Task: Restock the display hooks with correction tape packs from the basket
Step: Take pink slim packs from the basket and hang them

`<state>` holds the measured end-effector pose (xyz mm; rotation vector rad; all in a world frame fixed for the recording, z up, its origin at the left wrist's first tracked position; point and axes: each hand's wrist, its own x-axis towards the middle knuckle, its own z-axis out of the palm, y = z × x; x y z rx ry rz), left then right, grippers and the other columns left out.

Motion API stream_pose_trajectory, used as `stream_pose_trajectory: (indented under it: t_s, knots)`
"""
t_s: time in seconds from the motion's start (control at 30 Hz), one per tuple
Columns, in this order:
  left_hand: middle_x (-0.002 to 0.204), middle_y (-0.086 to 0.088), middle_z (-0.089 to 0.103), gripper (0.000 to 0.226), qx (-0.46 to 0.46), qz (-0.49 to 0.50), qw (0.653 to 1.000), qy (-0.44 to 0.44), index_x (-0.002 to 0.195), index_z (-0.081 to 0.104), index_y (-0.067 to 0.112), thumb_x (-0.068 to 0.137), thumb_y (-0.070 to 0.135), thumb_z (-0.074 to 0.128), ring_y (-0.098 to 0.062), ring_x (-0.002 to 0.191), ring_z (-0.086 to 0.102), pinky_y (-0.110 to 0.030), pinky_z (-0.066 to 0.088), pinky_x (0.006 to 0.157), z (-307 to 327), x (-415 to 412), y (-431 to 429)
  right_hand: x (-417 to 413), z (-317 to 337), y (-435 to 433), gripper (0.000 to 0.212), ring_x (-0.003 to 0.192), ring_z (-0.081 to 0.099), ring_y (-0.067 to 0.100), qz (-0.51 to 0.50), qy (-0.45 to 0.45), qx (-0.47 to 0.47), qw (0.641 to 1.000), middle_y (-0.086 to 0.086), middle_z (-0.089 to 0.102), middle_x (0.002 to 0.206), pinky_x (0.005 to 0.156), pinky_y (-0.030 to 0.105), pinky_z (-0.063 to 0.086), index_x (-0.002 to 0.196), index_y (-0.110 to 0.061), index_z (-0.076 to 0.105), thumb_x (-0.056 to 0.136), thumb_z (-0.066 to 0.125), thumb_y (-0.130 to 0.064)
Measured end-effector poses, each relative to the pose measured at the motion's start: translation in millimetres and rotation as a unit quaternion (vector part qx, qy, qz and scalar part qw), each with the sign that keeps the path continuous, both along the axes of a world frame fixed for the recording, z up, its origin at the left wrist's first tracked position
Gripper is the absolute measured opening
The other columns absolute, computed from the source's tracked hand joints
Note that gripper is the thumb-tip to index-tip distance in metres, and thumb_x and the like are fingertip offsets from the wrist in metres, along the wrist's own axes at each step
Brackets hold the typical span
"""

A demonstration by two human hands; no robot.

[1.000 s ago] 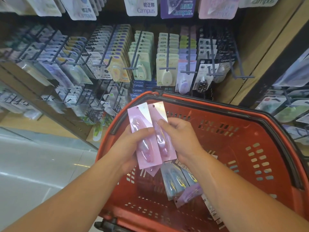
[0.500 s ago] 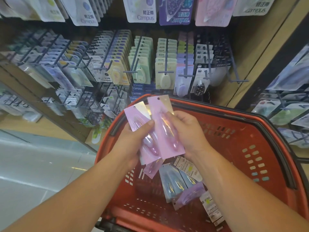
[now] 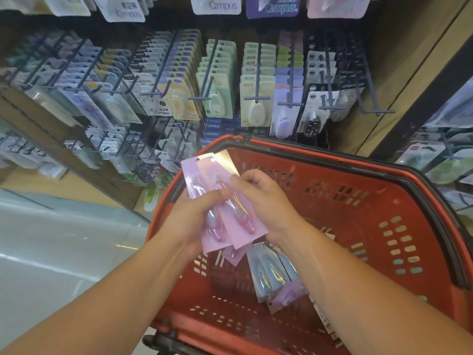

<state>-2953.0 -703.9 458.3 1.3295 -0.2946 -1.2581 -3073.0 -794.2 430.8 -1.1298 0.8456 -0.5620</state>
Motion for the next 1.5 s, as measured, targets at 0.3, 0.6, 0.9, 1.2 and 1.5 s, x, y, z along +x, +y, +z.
stream_pose_trajectory:
  t_s: [0.3, 0.6, 0.9, 1.2, 1.5]
  knots:
    - [0.09, -0.016, 0.073, 0.044, 0.0, 0.081, 0.987, -0.142, 0.108, 0.07, 0.011, 0.066, 0.007, 0.082, -0.034, 0.077, 0.072, -0.055, 0.055, 0.075, 29.0, 26.3, 13.6, -22.2, -132.2, -39.3, 0.013, 0.081, 0.061, 0.013, 0.13, 0.248, -0.081, 0.956, -0.006, 0.065, 0.088, 0.061, 0.02, 0.049, 0.097, -0.017, 0.069, 0.102, 0.062, -0.026]
    - [0.074, -0.009, 0.073, 0.026, 0.044, 0.097, 0.98, -0.169, 0.072, 0.079, 0.024, 0.059, 0.001, 0.08, -0.027, 0.064, 0.072, -0.039, 0.061, 0.058, 54.6, 50.1, 52.4, 6.1, -249.2, -42.4, 0.063, 0.149, 0.032, 0.022, 0.434, 0.46, -0.408, 0.659, -0.018, 0.035, 0.159, 0.114, 0.049, 0.036, 0.148, -0.047, 0.039, 0.09, 0.06, -0.035]
    - [0.08, -0.015, 0.076, 0.015, 0.085, 0.114, 0.976, -0.166, 0.074, 0.08, 0.026, 0.065, 0.014, 0.077, -0.03, 0.069, 0.074, -0.057, 0.047, 0.082, 51.3, 55.7, 55.5, 9.9, -252.0, -33.1, 0.065, 0.136, 0.031, 0.03, 0.406, 0.542, -0.481, 0.557, 0.005, 0.038, 0.145, 0.11, 0.049, 0.028, 0.145, -0.037, 0.045, 0.089, 0.06, -0.066]
    - [0.099, -0.021, 0.076, 0.057, 0.075, 0.104, 0.974, -0.188, 0.119, 0.069, 0.005, 0.064, 0.012, 0.081, -0.037, 0.083, 0.077, -0.063, 0.058, 0.084, 48.7, 53.4, 56.8, -3.3, -204.4, -35.9, 0.055, 0.119, 0.059, 0.029, 0.439, 0.501, -0.383, 0.64, 0.007, 0.063, 0.124, 0.094, 0.035, 0.042, 0.124, -0.024, 0.05, 0.081, 0.072, -0.05]
    - [0.093, -0.015, 0.077, 0.059, 0.032, 0.087, 0.982, -0.167, 0.11, 0.071, 0.009, 0.054, 0.015, 0.087, -0.036, 0.079, 0.072, -0.074, 0.051, 0.081, 47.9, 21.8, 49.9, -38.9, -107.5, -47.9, 0.045, 0.084, 0.07, 0.029, 0.263, 0.358, -0.263, 0.857, 0.006, 0.067, 0.104, 0.072, 0.044, 0.061, 0.112, -0.028, 0.063, 0.077, 0.087, -0.014]
